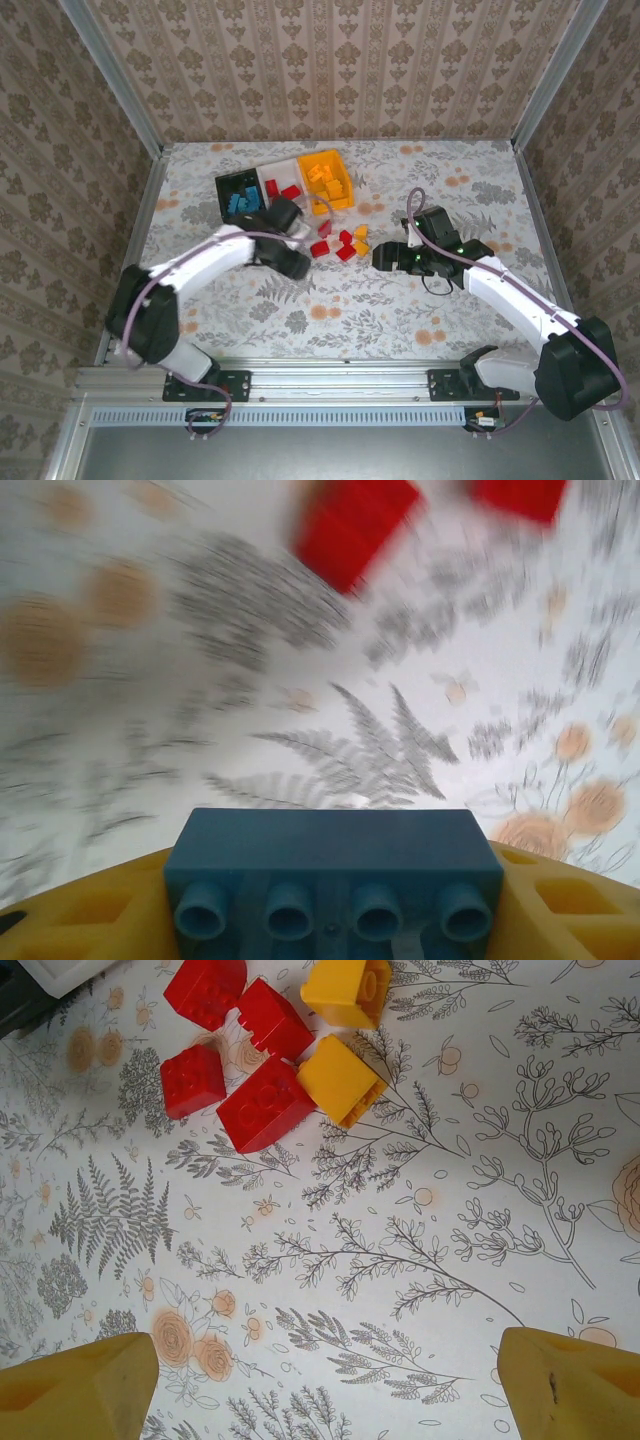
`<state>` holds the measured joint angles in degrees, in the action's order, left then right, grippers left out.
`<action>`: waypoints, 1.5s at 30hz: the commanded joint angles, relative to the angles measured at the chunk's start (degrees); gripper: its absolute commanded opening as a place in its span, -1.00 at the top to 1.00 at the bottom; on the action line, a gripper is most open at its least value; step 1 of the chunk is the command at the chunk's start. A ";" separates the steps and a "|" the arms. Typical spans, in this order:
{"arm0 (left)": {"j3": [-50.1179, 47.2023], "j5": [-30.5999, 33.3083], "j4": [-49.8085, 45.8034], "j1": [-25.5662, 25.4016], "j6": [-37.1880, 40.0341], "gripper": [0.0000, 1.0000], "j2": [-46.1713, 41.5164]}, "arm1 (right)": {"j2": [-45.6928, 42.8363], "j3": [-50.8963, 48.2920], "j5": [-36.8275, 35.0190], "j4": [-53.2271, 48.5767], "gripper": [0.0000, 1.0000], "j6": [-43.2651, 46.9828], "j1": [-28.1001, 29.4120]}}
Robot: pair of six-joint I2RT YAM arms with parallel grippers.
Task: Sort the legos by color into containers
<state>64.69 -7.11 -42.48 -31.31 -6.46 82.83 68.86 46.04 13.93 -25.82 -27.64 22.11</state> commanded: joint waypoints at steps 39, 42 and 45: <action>34.58 -17.23 3.23 31.56 -14.73 -0.62 32.39 | 5.70 -0.78 0.04 2.92 -0.82 1.58 -1.88; 34.94 -17.66 2.76 31.74 -14.33 -0.67 32.16 | 6.02 -0.64 0.40 2.90 -0.82 1.40 -1.92; 34.14 -18.58 3.21 32.09 -14.25 -0.67 30.79 | 5.93 -0.04 0.39 2.27 -0.82 1.44 -1.92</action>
<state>97.62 -24.71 -38.11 0.40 -21.37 114.80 74.39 44.07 13.78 -23.73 -26.92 20.49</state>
